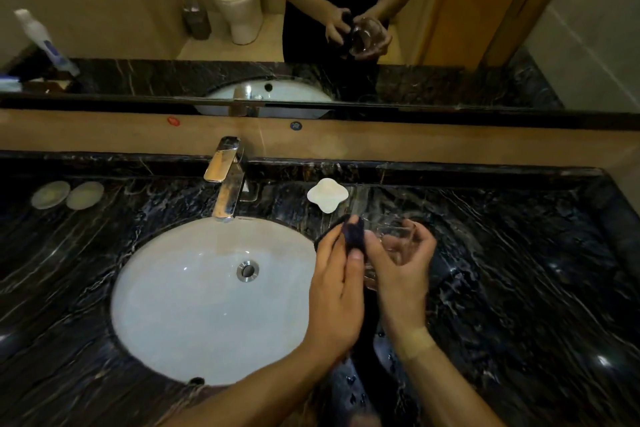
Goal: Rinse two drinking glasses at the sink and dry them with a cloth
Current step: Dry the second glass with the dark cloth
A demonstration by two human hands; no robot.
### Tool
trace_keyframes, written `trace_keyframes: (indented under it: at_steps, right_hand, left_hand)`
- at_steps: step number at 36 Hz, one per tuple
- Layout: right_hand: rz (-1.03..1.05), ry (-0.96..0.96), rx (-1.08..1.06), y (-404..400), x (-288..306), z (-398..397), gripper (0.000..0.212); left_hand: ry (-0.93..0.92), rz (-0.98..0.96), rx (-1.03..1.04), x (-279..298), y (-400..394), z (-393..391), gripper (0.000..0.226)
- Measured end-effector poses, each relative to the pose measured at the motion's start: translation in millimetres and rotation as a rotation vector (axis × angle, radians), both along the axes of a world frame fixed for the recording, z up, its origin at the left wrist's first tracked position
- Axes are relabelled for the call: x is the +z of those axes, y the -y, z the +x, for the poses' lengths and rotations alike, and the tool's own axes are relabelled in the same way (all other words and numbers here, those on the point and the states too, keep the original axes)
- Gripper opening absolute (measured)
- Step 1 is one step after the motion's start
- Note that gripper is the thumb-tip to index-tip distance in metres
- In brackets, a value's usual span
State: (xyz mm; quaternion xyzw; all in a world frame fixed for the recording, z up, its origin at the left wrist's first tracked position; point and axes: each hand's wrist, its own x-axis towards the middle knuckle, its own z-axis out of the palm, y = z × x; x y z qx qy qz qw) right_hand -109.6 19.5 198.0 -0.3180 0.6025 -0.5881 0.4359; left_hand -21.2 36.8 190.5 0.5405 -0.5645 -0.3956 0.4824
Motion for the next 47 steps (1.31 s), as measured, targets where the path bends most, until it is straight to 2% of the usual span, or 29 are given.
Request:
trace_keyframes:
  at_steps: [4,6,9,11,14,17,19,24,29,32,35,38,42,44,47]
  right_hand:
    - [0.028,0.063,0.124,-3,-4,-8,0.069]
    - [0.054,0.122,0.205,-6,-3,-12,0.064]
    - [0.084,0.204,0.262,-12,0,-11,0.081]
    - [0.087,0.214,0.283,-14,4,-8,0.082]
    - [0.071,0.137,0.262,-13,8,-8,0.074]
    - [0.066,0.05,0.185,-11,6,-8,0.044]
    - [0.082,0.043,0.178,-11,5,-6,0.038]
    - [0.057,0.097,0.126,-12,6,5,0.064]
    - [0.039,0.124,0.063,-8,12,5,0.065]
    - [0.041,0.167,0.104,-9,15,1,0.059]
    - [0.048,0.249,0.252,-12,16,-7,0.068]
    - [0.071,0.297,0.309,-13,17,-11,0.073]
    - [0.037,0.177,0.194,-10,22,-6,0.073]
    - [0.023,0.094,0.111,-10,22,-3,0.059]
    - [0.02,0.079,0.064,-14,19,0,0.034]
  left_hand:
    - [-0.069,0.136,0.056,3,10,5,0.024]
    - [-0.165,0.236,0.05,2,15,10,0.027]
    - [-0.252,0.295,0.041,4,18,14,0.032]
    - [-0.249,0.265,0.076,5,15,13,0.03]
    - [-0.141,0.169,0.105,4,12,11,0.031]
    - [0.035,0.055,0.088,5,13,12,0.039]
    - [0.131,-0.003,0.064,7,12,12,0.045]
    - [0.231,-0.143,0.06,10,-1,4,0.045]
    - [0.096,-0.133,0.121,14,-7,-2,0.038]
    - [-0.093,0.084,0.145,20,2,2,0.021]
    - [-0.284,0.263,0.113,23,12,9,0.022]
    - [-0.281,0.2,0.077,28,16,12,0.021]
    - [-0.17,0.078,0.096,28,13,8,0.022]
    - [-0.101,0.027,0.13,27,10,6,0.024]
    - [0.002,-0.108,0.11,28,5,4,0.033]
